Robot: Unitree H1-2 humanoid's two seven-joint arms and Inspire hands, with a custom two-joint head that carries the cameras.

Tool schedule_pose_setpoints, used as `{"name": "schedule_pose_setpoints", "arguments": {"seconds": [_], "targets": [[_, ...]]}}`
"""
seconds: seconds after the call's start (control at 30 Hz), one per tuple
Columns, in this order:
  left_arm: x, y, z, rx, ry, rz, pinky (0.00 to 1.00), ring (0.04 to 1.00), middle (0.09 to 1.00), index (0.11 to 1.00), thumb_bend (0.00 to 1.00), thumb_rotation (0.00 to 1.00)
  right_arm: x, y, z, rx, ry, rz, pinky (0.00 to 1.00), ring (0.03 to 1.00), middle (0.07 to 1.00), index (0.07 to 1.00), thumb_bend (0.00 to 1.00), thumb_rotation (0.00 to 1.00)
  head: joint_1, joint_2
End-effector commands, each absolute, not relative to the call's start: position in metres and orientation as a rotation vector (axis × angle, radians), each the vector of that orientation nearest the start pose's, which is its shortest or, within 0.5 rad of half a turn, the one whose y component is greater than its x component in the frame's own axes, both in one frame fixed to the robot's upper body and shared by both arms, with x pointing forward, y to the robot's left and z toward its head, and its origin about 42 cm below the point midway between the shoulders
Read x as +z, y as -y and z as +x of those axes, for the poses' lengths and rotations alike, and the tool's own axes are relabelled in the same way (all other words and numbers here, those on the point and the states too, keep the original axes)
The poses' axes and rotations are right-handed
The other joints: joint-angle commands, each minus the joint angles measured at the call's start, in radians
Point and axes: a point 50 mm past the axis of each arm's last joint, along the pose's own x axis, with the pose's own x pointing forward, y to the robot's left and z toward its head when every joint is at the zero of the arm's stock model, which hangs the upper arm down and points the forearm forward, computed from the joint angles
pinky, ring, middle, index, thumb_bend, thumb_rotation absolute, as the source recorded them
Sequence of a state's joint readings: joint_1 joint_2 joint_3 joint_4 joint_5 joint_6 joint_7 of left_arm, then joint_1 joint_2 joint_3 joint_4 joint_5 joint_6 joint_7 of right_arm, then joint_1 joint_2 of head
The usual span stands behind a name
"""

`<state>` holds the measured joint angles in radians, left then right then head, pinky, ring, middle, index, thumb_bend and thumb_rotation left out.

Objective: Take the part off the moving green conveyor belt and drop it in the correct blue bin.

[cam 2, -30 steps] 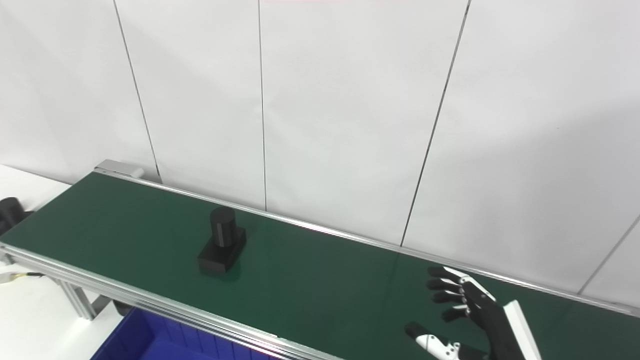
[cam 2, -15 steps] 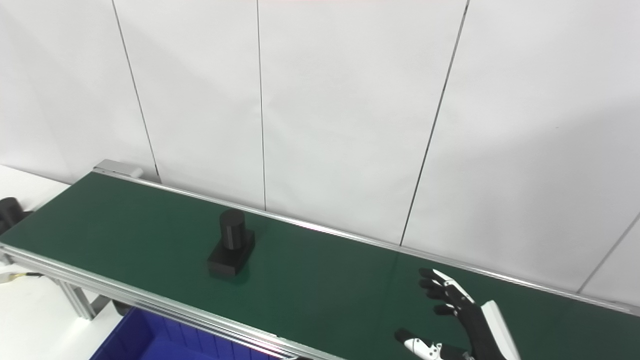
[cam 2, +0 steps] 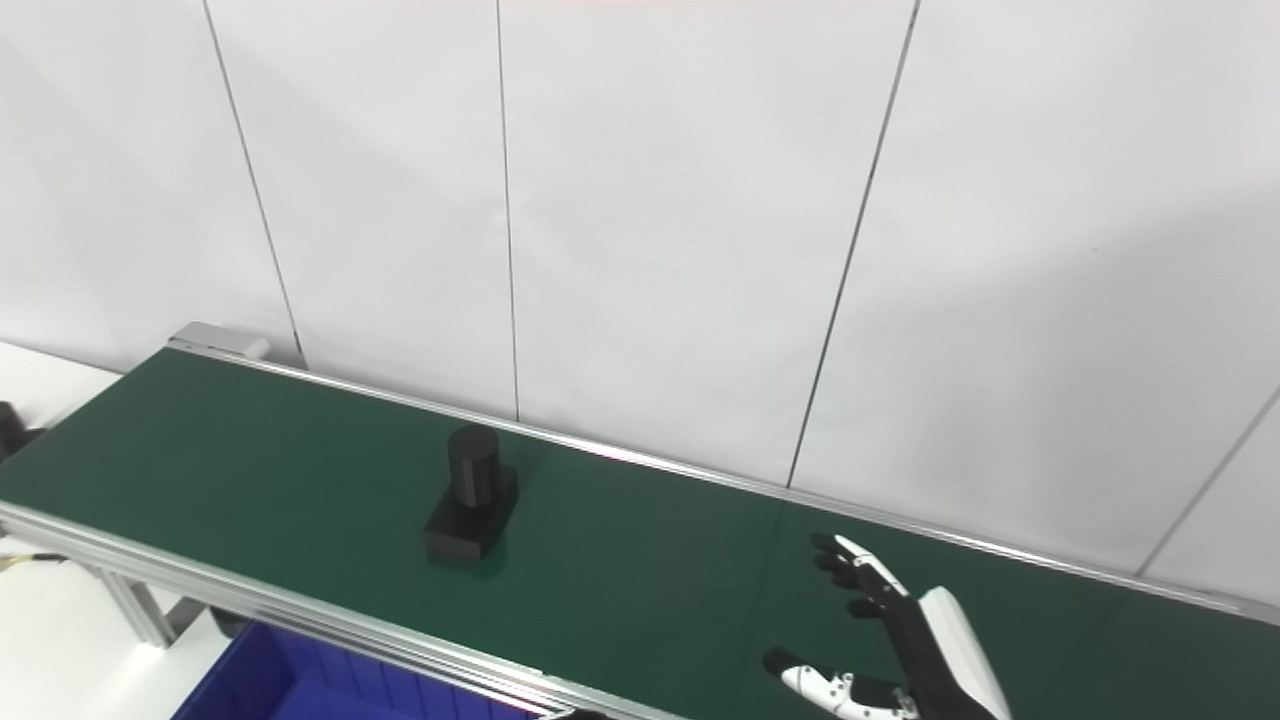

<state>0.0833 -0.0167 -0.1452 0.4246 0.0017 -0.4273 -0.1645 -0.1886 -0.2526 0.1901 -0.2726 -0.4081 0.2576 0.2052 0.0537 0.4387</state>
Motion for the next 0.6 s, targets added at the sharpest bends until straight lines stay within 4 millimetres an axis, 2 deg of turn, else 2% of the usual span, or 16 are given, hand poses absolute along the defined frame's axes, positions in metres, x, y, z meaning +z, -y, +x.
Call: {"name": "schedule_pose_setpoints", "arguments": {"seconds": [0.0, 0.23, 0.57], "targets": [[0.007, -0.163, 0.231, -0.288, 0.015, -0.036, 0.63, 0.73, 0.763, 0.819, 0.95, 0.68, 0.216, 0.208, 0.333, 0.268, 0.256, -0.696, 0.77, 0.846, 0.848, 0.878, 0.53, 0.25, -0.011, 0.005], [0.008, -0.167, 0.23, -0.281, 0.016, -0.033, 0.65, 0.737, 0.766, 0.823, 0.96, 0.69, 0.214, 0.201, 0.345, 0.267, 0.23, -0.714, 0.78, 0.872, 0.865, 0.895, 0.56, 0.36, -0.037, 0.025], [0.009, -0.174, 0.231, -0.279, 0.021, -0.024, 0.65, 0.753, 0.782, 0.838, 0.94, 0.72, 0.207, 0.188, 0.363, 0.276, 0.216, -0.692, 0.78, 0.873, 0.875, 0.904, 0.59, 0.43, -0.095, 0.043]]}}
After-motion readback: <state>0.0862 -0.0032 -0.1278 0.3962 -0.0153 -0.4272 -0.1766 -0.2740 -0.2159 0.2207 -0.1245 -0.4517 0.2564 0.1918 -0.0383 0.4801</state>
